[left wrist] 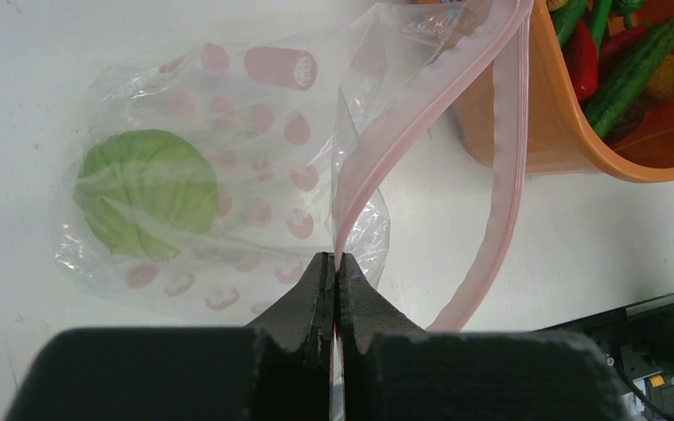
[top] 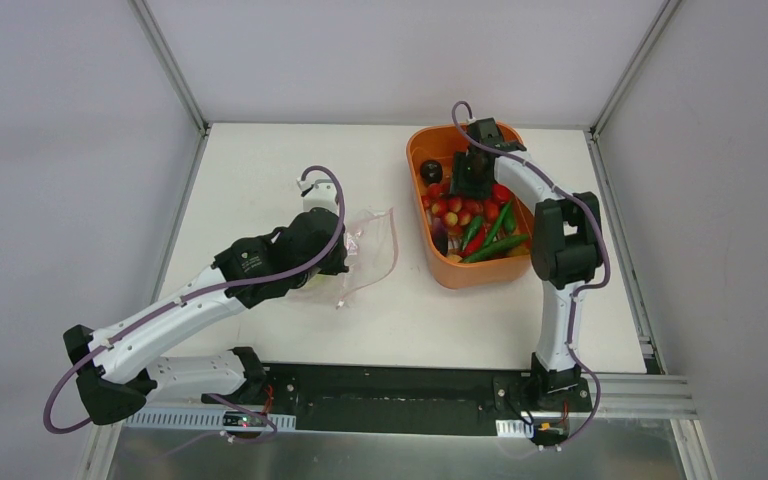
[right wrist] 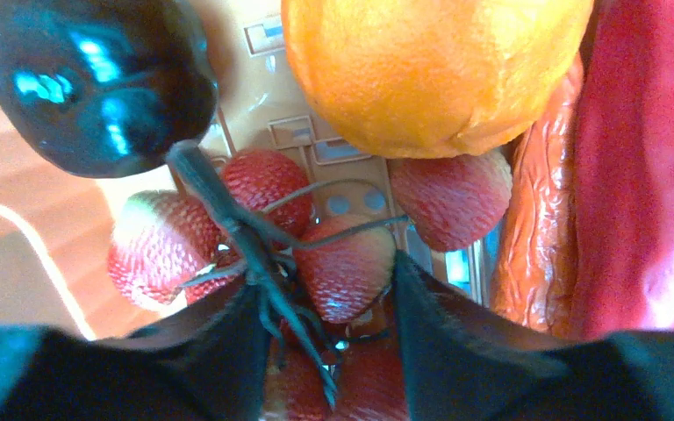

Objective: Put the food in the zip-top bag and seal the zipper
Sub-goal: Pick up the fake fruit from the bin.

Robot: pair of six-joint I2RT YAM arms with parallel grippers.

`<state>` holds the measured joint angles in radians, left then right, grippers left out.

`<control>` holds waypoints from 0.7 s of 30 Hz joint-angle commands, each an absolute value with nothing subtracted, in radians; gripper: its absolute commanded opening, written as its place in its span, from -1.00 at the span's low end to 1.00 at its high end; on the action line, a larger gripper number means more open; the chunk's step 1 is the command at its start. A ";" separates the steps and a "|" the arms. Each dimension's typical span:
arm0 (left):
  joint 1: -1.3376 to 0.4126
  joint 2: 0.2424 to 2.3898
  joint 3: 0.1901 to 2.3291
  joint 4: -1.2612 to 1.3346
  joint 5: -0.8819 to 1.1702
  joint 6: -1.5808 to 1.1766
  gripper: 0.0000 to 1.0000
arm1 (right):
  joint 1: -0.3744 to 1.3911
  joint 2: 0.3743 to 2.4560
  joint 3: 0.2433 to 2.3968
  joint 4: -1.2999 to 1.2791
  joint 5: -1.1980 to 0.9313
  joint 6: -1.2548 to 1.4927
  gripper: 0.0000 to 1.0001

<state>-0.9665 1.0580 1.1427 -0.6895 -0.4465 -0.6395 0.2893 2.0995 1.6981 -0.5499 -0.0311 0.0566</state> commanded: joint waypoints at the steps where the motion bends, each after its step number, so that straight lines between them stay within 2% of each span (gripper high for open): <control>1: -0.957 1.040 1.156 -0.695 -0.453 -0.652 -1.00 | 0.285 2.003 1.644 -0.550 -0.010 0.051 -0.17; 2: -0.957 1.037 1.154 -0.694 -0.454 -0.654 -1.00 | 0.283 1.975 1.621 -0.529 -0.012 0.055 -0.21; 4: -0.956 1.030 1.148 -0.693 -0.455 -0.658 -1.00 | 0.280 1.918 1.576 -0.484 -0.010 0.068 -0.41; 8: -0.956 1.023 1.145 -0.690 -0.452 -0.663 -1.00 | 0.274 1.818 1.495 -0.417 -0.008 0.087 -0.61; 15: -0.956 1.027 1.145 -0.680 -0.436 -0.668 -1.00 | 0.274 1.714 1.420 -0.383 0.073 0.094 -0.53; 21: -0.956 1.037 1.145 -0.672 -0.418 -0.670 -1.00 | 0.269 1.759 1.411 -0.363 0.102 0.110 -0.42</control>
<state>-0.9665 1.0412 1.1427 -0.6880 -0.4408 -0.6472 0.2779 1.7481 1.4055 -0.3981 0.0647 0.0879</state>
